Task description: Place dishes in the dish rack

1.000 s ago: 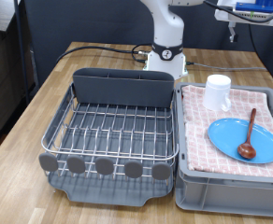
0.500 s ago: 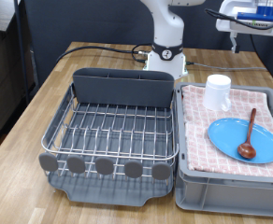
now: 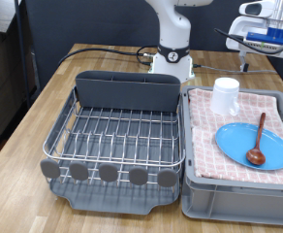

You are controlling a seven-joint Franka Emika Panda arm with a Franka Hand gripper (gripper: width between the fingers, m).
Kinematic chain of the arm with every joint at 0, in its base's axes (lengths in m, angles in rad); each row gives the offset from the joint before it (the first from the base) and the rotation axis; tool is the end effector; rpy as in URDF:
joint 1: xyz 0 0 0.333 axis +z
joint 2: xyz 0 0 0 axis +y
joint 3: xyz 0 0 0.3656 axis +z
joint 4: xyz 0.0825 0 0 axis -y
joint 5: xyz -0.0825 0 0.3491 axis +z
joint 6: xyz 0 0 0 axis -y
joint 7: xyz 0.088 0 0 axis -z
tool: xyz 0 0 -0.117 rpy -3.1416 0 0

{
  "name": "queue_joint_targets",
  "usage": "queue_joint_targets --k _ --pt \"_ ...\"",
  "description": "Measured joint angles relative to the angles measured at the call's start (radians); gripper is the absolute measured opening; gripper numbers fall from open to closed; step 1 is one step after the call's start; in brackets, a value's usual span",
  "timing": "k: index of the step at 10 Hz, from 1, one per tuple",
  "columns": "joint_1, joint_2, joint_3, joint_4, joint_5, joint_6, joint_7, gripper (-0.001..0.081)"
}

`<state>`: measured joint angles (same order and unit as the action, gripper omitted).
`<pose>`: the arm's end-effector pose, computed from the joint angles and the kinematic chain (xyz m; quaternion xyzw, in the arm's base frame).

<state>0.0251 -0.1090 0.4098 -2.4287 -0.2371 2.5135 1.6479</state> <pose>0.4191 0.1987 0.4260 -0.8621 0.4888 -0.1312 0.0270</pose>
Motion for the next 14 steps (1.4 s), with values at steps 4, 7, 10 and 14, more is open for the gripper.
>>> queue_joint_targets --k 4,7,10,14 --pt "0.0 0.102 -0.007 0.004 -0.057 0.09 0.05 0.0803" --pt "0.001 0.177 -0.008 0.019 -0.102 0.134 0.097 0.0803" --pt "0.012 0.249 -0.016 0.046 -0.166 0.157 0.176 0.0803" --pt "0.04 0.334 -0.043 0.084 -0.241 0.157 0.286 0.0803"
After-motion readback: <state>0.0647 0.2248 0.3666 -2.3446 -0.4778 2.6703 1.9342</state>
